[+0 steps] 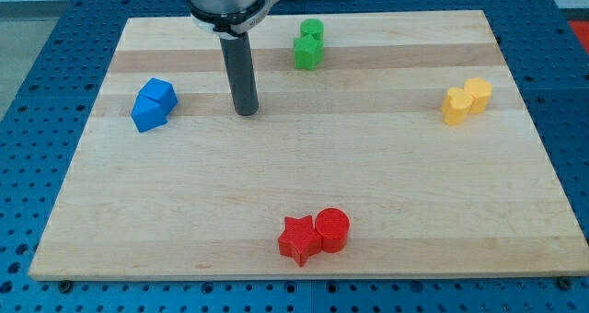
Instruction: Place your arm at the right of the blue blocks
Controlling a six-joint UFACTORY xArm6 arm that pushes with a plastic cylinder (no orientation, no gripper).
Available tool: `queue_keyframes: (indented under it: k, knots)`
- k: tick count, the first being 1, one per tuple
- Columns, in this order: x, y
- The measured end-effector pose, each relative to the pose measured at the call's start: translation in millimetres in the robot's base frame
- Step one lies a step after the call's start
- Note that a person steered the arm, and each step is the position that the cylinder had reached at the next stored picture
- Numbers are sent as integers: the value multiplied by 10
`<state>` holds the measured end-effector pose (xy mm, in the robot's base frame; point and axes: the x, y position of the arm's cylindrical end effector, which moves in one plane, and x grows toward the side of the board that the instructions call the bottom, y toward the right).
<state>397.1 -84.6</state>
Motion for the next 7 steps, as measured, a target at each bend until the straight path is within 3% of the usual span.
queue_keyframes:
  k: [7]
  knots:
    - [0,-201]
